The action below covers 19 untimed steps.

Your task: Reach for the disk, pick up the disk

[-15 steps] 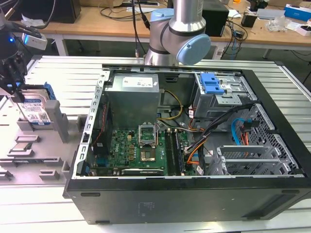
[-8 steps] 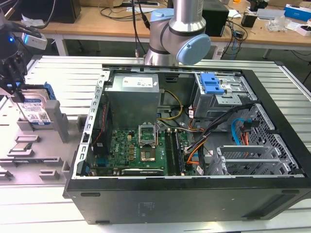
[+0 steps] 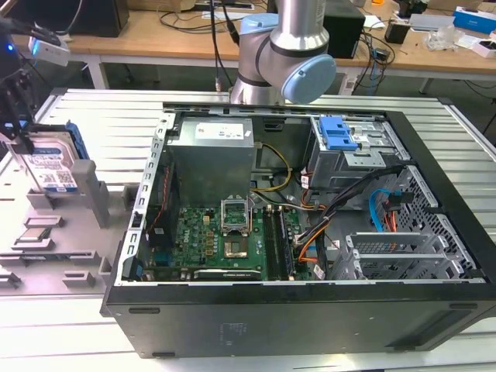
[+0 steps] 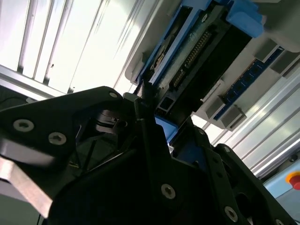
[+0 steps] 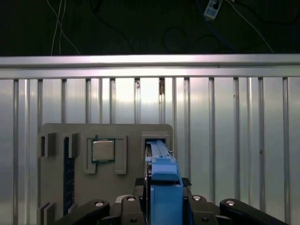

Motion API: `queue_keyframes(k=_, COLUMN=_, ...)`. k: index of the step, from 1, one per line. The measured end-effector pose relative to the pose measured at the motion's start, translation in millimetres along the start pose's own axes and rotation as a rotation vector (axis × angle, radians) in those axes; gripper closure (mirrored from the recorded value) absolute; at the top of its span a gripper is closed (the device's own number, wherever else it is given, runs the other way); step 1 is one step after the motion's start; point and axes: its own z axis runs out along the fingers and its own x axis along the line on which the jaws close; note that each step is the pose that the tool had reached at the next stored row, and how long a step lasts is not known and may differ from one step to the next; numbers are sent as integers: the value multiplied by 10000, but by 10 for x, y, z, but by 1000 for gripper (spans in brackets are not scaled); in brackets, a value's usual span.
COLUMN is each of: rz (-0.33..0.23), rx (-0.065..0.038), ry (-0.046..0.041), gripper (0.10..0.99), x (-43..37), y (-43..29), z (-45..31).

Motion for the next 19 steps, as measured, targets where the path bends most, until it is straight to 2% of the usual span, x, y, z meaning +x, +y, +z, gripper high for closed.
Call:
queue_keyframes(k=8, rz=0, rx=0, ry=0, gripper=722, x=6, y=5, z=-189)
queue_keyframes(k=10, rz=0, rx=0, ry=0, gripper=722, x=8, y=7, z=-279)
queue_keyframes(k=17, rz=0, rx=-1, ry=1, gripper=722, x=13, y=12, z=-450)
queue_keyframes(k=19, rz=0, rx=0, ry=1, gripper=722, x=15, y=13, z=-521)
